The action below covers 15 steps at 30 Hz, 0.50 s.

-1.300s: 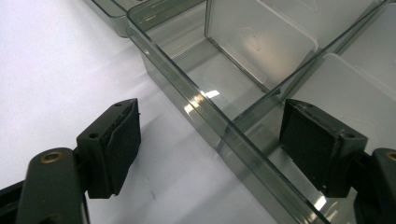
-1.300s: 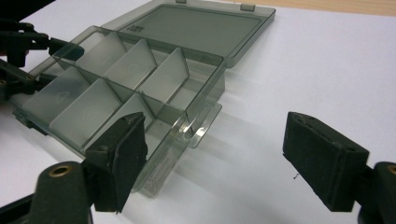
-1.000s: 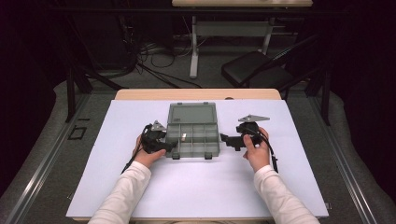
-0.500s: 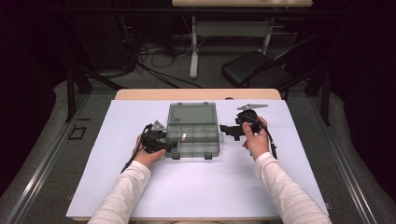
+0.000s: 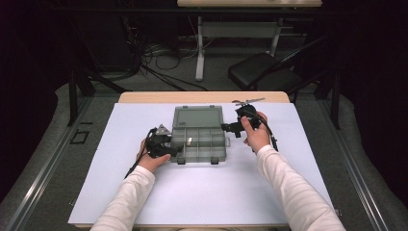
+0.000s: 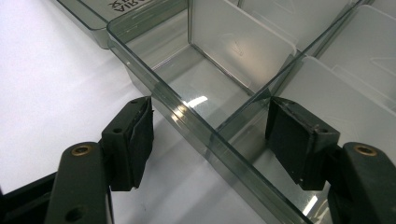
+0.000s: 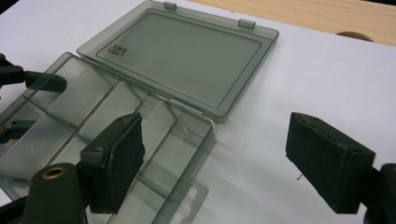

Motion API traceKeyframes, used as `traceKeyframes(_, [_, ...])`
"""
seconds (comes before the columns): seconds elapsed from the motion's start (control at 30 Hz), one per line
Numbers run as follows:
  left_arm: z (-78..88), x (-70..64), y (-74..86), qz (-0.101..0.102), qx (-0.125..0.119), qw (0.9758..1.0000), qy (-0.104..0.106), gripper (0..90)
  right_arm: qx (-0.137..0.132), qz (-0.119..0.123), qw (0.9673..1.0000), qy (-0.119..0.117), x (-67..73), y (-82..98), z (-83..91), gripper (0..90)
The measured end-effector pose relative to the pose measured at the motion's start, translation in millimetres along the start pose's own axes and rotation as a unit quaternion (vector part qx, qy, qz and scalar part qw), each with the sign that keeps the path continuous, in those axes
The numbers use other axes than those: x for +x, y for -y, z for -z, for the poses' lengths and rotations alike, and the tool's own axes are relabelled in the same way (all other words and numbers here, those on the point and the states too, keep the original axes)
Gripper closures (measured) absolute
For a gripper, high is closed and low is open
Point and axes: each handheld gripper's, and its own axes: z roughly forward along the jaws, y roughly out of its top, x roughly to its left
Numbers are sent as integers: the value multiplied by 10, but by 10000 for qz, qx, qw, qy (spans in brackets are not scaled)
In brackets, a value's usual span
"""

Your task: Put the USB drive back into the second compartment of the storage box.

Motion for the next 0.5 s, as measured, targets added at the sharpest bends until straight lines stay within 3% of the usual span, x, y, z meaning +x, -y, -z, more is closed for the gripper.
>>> traceKeyframes(0.5, [0,0,0,1,-1,10000,-14,328,215,-164,9992,277,-65,-314,-192,187])
